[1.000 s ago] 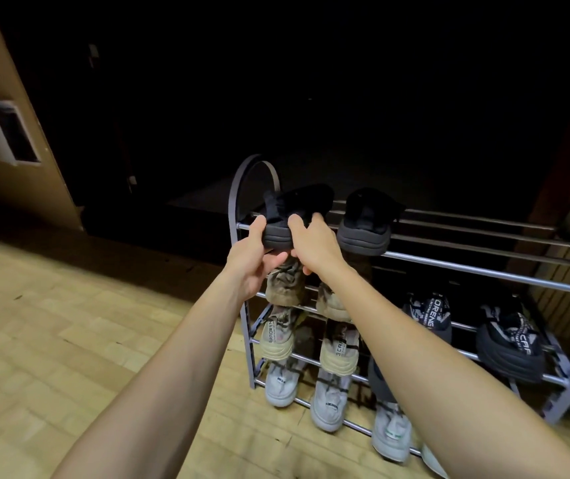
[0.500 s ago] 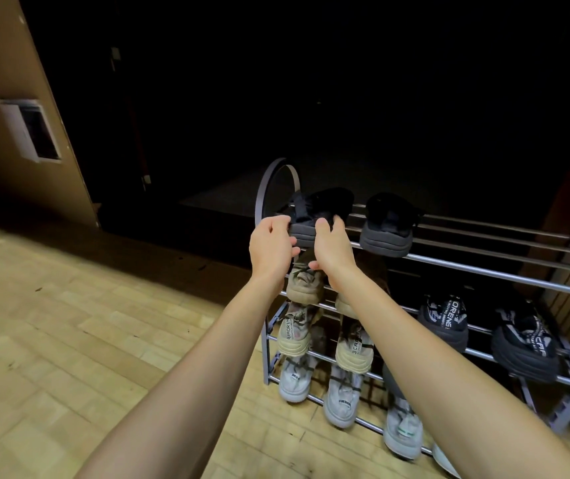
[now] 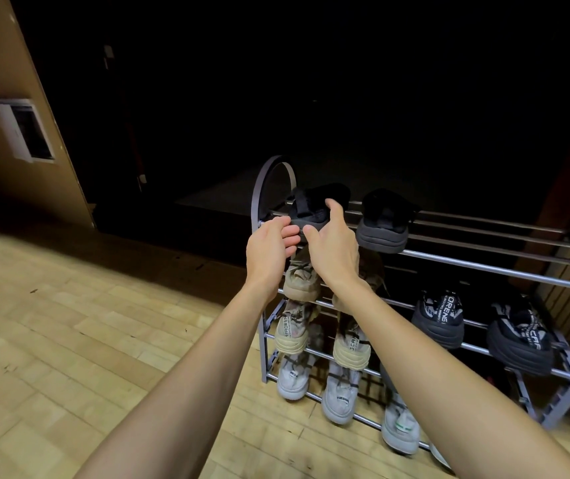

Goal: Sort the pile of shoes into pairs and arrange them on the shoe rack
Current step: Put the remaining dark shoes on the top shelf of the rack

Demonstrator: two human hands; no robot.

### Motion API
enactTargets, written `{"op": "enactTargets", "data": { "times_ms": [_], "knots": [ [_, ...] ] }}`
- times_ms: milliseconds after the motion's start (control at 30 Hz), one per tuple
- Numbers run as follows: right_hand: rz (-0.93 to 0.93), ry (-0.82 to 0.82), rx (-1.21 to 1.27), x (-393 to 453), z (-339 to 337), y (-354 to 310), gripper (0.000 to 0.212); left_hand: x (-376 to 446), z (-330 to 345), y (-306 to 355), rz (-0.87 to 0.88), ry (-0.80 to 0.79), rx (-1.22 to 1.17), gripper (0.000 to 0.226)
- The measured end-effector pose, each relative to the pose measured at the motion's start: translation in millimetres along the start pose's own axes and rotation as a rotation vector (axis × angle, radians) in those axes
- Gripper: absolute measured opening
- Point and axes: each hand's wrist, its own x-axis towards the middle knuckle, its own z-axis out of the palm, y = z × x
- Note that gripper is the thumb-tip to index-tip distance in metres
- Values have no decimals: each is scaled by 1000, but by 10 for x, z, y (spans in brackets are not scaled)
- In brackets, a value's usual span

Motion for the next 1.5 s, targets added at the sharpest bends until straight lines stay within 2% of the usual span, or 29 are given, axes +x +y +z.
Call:
{"op": "enactTargets", "data": {
  "times_ms": [100,233,467,600,700,867,1067,1300,1500],
  "knots": [
    [-1,-17,10,63,-9,39,51,9,22,-24,4,-52,-9,16],
    [3,-62,2,138,-12,79,42,31,62,-71,-2,-95,-31,28],
    [37,-151,112,131,15,61,52,29,57,-52,-14,-145,38,38],
    [14,-132,257,22,-40,23,53,-9,-104,86,-12,-68,93,35],
    [5,-159,348,-82,-87,-45,48,-81,-396,220,1,27,131,27],
    [40,-358,389,-378,-39,-218,37,-190,-1027,513,-8,170,209,29],
    [-1,-631,311,-807,263,-331,45,-307,-1792,549,-49,273,246,29],
    [0,-866,216,-1343,780,-262,53,-701,-2588,-99,-162,327,366,28],
    [102,-980,199,-2024,1448,82,42,-1025,-3374,-864,-288,437,495,29]
  ]
}}
